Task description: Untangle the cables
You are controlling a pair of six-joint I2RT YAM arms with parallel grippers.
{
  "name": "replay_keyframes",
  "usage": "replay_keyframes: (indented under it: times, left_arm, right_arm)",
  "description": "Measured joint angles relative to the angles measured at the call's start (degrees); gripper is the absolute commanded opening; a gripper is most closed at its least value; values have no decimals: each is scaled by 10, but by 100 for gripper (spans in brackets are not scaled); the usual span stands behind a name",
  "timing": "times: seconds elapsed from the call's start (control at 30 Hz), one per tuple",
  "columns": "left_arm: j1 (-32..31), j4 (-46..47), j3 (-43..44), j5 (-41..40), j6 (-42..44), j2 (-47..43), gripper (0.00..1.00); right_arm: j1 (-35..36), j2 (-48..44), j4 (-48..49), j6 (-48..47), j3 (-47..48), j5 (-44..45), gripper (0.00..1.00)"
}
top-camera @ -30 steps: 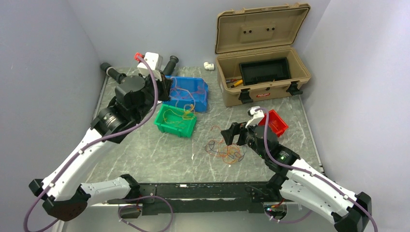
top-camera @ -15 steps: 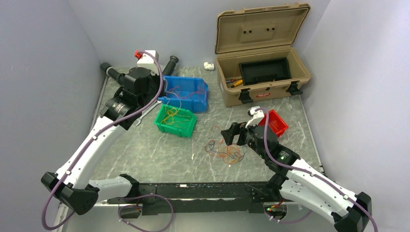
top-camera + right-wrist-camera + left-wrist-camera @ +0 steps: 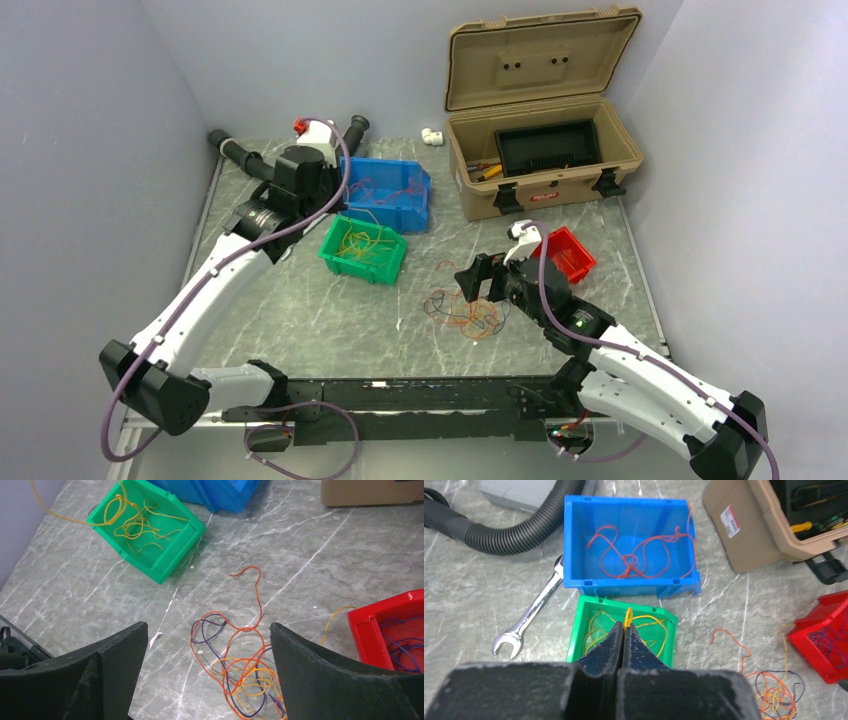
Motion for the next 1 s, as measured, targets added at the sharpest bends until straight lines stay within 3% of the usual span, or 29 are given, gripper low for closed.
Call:
replay_keyframes:
  times: [0.4,0.8,1.0]
  left_arm:
    - [14,2,-32,-10,-60,140,0]
    - [15,24,-133,-109,-158,171,0]
    - [16,45,-135,-77,-141,190,2]
  right_arm:
    - [0,0,1,-1,7,-7,94]
    - [0,-25,-13,-4,10,-7,94]
    - [0,-25,-17,-4,10,-8,94]
